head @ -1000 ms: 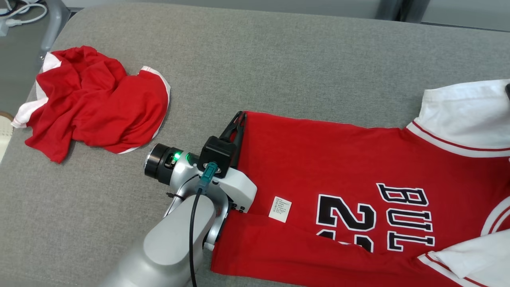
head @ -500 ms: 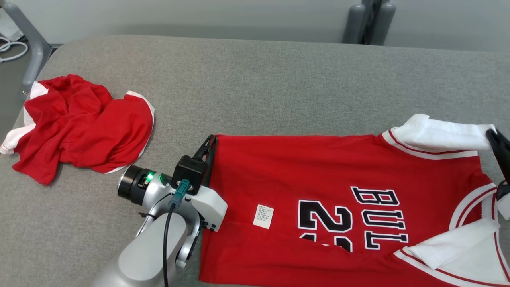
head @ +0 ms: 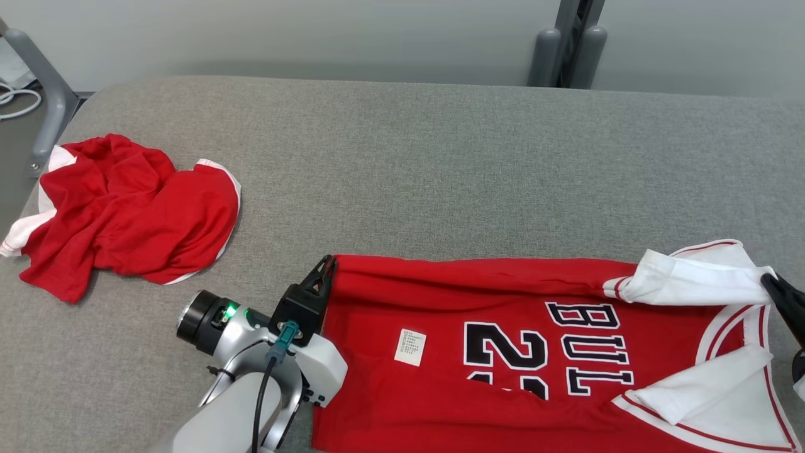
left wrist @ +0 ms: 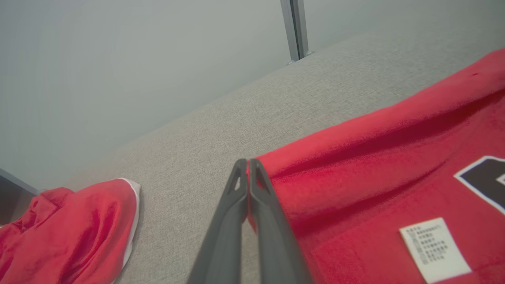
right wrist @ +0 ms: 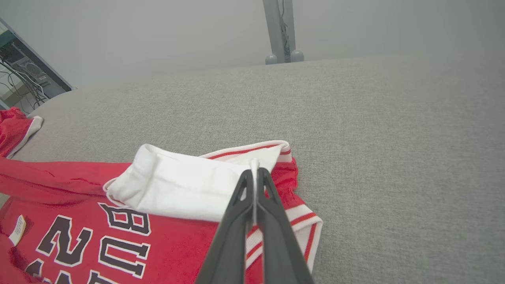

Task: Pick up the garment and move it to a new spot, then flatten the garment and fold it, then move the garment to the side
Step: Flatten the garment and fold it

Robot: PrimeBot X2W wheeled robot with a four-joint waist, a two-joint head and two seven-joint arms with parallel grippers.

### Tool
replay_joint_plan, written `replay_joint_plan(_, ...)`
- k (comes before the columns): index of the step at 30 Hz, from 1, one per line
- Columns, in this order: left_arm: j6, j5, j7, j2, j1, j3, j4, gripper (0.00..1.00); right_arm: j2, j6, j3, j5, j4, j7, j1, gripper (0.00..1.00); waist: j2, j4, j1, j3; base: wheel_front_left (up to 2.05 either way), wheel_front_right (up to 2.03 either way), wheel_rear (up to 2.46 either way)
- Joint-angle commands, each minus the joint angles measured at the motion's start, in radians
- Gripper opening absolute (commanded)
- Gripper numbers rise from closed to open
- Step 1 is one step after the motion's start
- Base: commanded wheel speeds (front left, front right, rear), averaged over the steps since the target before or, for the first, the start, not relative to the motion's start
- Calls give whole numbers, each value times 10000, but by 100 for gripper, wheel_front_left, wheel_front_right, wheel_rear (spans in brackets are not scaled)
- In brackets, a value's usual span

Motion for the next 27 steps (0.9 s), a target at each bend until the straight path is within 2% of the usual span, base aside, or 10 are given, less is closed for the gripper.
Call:
replay_joint_plan(1,46,68,38,112,83,-40,-119,0,-132,1,-38,88,-93,46,162,0,0,-4,0,-10,0,0,0)
replay_joint_plan(15,-139,593,1241,1234,749,-1060,-1841,0,-1022,1,-137,846,-934,1252,971,0,0,120,0,-163,0,0,0)
replay_joint_plan(27,-430,827,1850,1771,644,-1559,-2346,0,-1708,1,-298,1518,-1778,2130,1405,0,0,107,0,-80,0,0,0)
